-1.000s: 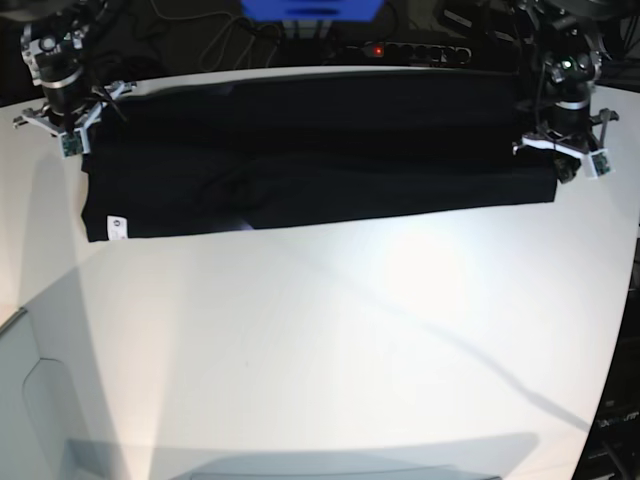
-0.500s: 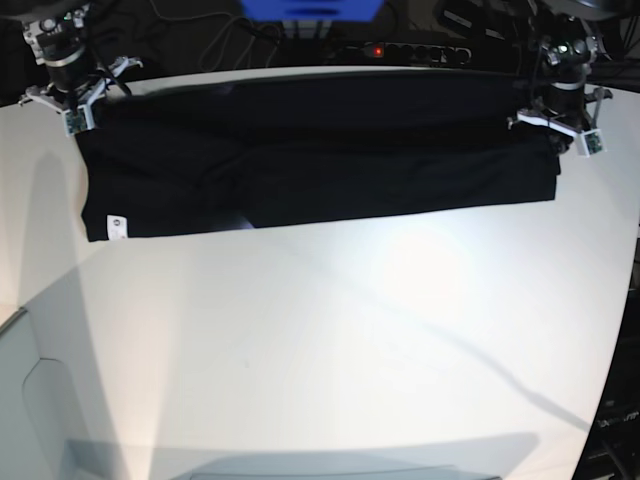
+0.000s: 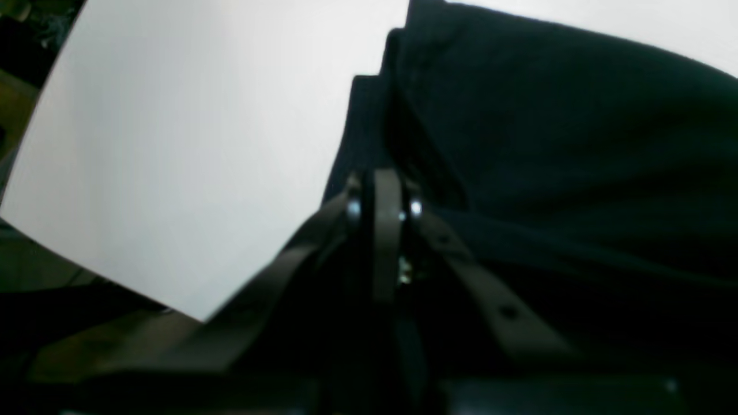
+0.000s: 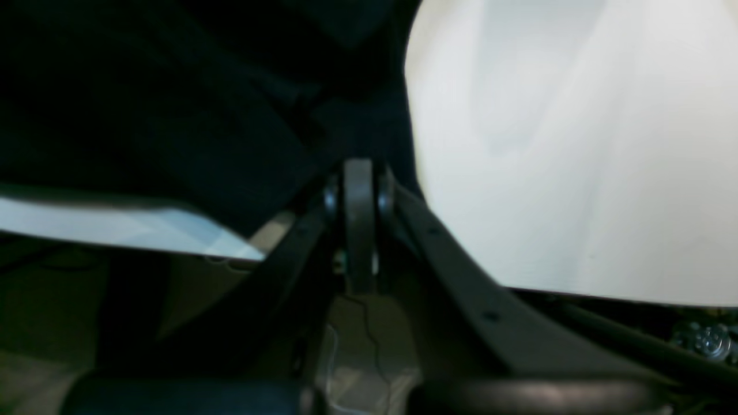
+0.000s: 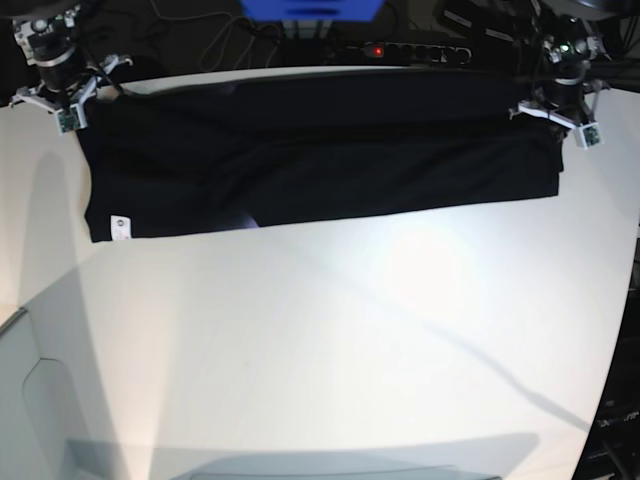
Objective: Fold the T-shirt properly
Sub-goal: 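Release the shirt and raise both grippers, then grasp the folded shirt's edge with both grippers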
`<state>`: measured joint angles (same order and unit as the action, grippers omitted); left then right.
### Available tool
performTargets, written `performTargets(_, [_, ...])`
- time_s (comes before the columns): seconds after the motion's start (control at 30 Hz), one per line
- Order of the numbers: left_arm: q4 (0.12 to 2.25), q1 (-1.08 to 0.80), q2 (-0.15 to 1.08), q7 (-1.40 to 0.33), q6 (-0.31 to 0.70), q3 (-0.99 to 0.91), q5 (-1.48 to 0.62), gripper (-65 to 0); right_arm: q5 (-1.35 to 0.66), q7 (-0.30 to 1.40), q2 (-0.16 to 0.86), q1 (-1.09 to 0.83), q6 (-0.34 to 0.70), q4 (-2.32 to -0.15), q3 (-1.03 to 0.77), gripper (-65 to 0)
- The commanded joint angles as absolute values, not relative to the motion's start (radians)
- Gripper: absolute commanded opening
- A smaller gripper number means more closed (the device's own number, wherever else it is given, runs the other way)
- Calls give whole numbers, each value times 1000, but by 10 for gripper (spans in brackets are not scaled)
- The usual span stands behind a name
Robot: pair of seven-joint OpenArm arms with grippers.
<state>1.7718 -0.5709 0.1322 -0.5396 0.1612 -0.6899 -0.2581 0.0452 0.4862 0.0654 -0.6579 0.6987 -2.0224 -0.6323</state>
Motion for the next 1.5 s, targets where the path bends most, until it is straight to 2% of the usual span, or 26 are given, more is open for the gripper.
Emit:
performTargets(0.0, [1779, -572, 140, -518, 156, -694, -259, -650, 38, 466, 73, -656, 698, -2040, -634, -650])
performTargets(0.4, [1718, -570, 133, -516, 156, -644, -259, -645, 41, 469, 21, -591, 698, -2038, -532, -650])
performTargets(0.47, [1722, -570, 133, -519, 156, -644, -259, -606, 41, 470, 18, -593, 698, -2035, -504, -650])
performTargets(0.63, [1722, -572, 133, -524, 156, -644, -259, -378, 42, 470, 16, -590, 698, -1997, -483, -650])
performTargets(0.7, [1721, -573, 133, -524, 156, -644, -259, -323, 42, 470, 16, -573, 698, -1982, -483, -650])
performTargets(1.2, [1744, -605, 131, -516, 156, -656, -259, -320, 42, 470, 22, -513, 698, -1842, -483, -650])
performTargets(1.47, [1718, -602, 131, -516, 156, -688, -259, -318, 124, 467, 18, -455, 698, -1736, -483, -650])
